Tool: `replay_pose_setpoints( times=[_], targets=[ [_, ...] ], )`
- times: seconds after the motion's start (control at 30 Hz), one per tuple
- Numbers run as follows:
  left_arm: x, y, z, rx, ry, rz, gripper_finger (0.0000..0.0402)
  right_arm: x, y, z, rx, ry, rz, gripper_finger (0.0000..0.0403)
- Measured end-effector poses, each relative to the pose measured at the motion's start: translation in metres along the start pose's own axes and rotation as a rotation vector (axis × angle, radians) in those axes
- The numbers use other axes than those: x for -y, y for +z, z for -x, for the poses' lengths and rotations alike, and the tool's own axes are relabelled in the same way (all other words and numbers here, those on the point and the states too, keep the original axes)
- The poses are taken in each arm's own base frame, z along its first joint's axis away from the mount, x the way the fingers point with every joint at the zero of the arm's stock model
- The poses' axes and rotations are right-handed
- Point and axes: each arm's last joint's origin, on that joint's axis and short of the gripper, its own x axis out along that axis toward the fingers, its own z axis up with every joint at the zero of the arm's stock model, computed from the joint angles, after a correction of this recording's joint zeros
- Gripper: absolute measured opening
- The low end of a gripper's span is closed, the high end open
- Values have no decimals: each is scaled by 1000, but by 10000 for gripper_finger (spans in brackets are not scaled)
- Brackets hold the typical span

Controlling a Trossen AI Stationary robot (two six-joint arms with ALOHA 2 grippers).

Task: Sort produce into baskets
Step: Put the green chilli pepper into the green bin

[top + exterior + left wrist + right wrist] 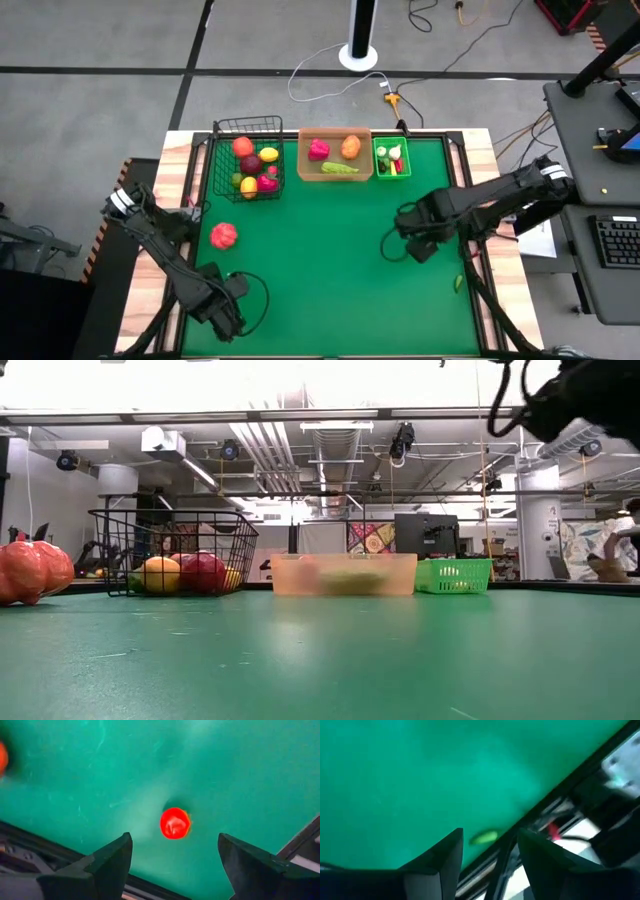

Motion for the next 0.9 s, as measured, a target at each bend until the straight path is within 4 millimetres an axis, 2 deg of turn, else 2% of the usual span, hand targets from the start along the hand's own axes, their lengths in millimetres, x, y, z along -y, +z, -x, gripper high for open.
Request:
replay_pose_setpoints(
  times=[0.13,0.23,0.47,0.7,0.9],
  targets=[
    [3,1,2,6,-7,-57,275,-12,-18,-13,-69,-42,-46,180],
    [4,4,3,77,8,-82,275,-22,-33,-22,-105,-83,-72,180],
    [3,12,4,201,51,-136,275,-41,-56,-47,-209,-191,-33,180],
    [1,19,5,314,93,-140,275,-63,-50,-82,-245,-347,-115,180],
    [-2,27,6,320,116,-188,275,-72,-43,-104,-274,-425,-66,180]
  ],
)
